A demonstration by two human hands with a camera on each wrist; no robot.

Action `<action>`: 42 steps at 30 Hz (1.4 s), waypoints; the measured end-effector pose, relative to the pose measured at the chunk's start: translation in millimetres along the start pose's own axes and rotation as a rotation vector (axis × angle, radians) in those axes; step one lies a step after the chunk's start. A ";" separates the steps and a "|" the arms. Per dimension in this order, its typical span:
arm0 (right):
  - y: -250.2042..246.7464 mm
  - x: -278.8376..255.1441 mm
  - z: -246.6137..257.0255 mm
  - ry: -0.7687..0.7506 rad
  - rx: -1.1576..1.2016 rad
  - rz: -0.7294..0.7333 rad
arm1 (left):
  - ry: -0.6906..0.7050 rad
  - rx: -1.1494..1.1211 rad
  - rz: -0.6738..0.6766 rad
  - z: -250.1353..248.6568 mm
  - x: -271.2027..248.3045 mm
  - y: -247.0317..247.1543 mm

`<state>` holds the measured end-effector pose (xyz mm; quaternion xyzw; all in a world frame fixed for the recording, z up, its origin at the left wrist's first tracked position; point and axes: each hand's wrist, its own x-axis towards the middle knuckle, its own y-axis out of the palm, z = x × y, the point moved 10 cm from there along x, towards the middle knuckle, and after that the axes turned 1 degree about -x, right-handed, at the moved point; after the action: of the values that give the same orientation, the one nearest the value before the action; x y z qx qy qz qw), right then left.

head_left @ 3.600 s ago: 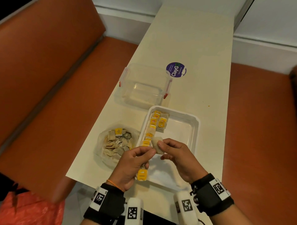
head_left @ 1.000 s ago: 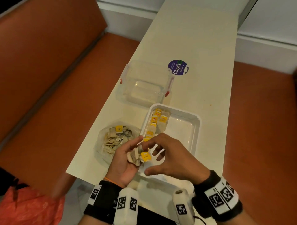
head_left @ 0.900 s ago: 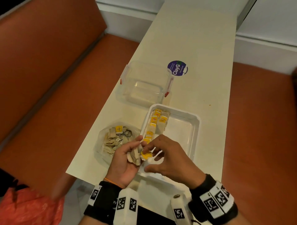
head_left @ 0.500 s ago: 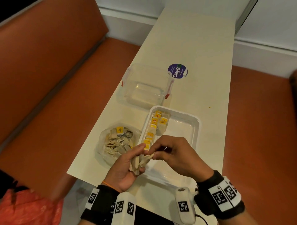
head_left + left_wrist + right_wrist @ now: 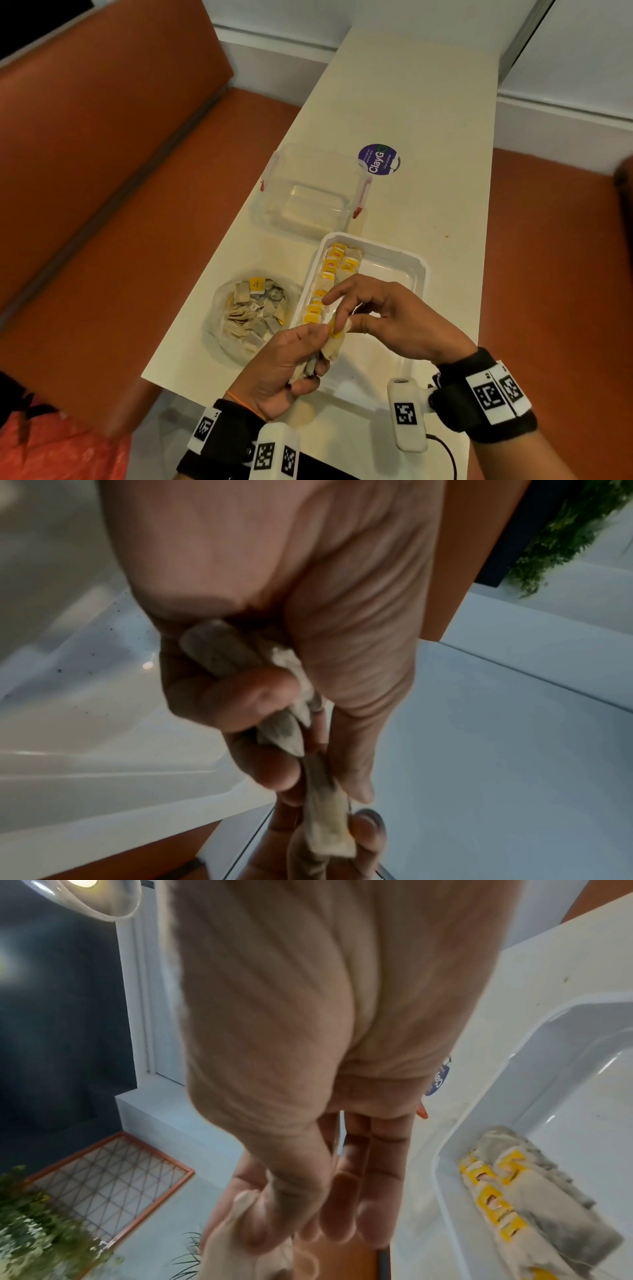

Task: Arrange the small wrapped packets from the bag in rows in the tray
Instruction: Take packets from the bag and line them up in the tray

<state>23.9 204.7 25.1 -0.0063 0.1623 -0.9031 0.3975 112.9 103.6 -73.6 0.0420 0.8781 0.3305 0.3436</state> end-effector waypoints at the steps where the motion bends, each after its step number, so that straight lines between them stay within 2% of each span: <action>1: 1.0 -0.5 -5.8 0.017 0.010 0.008 | 0.002 0.009 -0.023 -0.6 -0.4 -0.9; 7: 6.7 -3.1 -38.9 0.127 0.139 -0.010 | 0.049 0.107 -0.137 -4.2 4.4 -9.3; 12: 13.6 -9.8 -64.9 0.236 0.539 -0.232 | 0.195 0.130 -0.336 -14.9 9.9 -31.3; 17: 41.2 -10.4 -105.5 0.381 0.553 -0.355 | 0.282 0.217 -0.425 -18.4 14.7 -38.3; 22: 46.0 -6.9 -140.8 0.462 0.790 -0.461 | 0.271 0.240 -0.489 -14.6 16.4 -47.4; 32: 8.5 13.8 -207.8 0.639 0.429 -0.668 | 0.176 0.216 -0.556 -5.8 3.4 -72.0; 37: 2.6 22.6 -214.0 0.649 0.244 -0.740 | 0.178 0.220 -0.555 -9.8 2.3 -75.1; 42: 0.3 20.8 -207.9 0.655 0.189 -0.816 | 0.176 0.209 -0.549 -10.8 3.9 -74.2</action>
<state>-19.3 249.5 -174.3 0.2494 0.1803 -0.9496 -0.0588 114.5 41.0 -115.2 -0.1902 0.9122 0.1356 0.3366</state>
